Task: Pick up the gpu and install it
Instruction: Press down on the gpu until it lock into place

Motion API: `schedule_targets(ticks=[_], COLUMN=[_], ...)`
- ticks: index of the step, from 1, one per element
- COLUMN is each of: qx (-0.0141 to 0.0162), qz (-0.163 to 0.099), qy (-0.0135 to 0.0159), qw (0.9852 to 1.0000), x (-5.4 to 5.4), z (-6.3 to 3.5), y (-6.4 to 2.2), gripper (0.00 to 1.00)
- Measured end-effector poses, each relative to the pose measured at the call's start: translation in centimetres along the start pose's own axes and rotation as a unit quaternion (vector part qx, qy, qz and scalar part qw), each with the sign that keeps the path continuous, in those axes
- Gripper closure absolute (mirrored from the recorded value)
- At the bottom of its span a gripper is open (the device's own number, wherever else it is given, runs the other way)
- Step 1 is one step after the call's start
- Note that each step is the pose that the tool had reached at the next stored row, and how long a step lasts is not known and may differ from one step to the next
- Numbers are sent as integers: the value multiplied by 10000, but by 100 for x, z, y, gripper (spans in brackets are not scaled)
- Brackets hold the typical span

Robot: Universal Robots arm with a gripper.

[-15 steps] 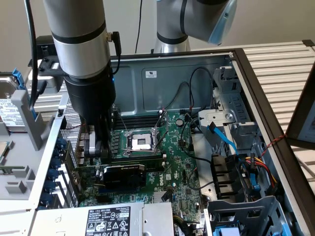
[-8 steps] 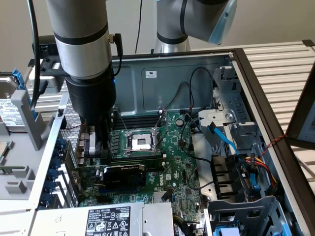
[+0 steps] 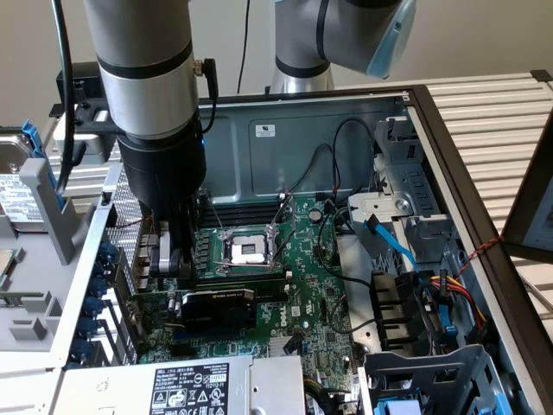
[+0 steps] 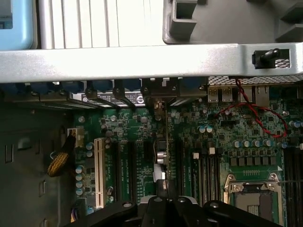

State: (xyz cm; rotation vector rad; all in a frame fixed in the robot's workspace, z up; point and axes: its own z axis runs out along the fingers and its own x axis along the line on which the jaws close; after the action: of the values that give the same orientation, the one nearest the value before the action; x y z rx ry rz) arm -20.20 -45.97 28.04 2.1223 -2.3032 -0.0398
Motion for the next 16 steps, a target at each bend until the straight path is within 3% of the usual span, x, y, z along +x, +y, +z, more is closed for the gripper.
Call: schedule_targets(ticks=[16], qx=[0], qz=[0], qy=[1], qw=[10000], x=[-23], z=[92], y=[13], gripper=[89])
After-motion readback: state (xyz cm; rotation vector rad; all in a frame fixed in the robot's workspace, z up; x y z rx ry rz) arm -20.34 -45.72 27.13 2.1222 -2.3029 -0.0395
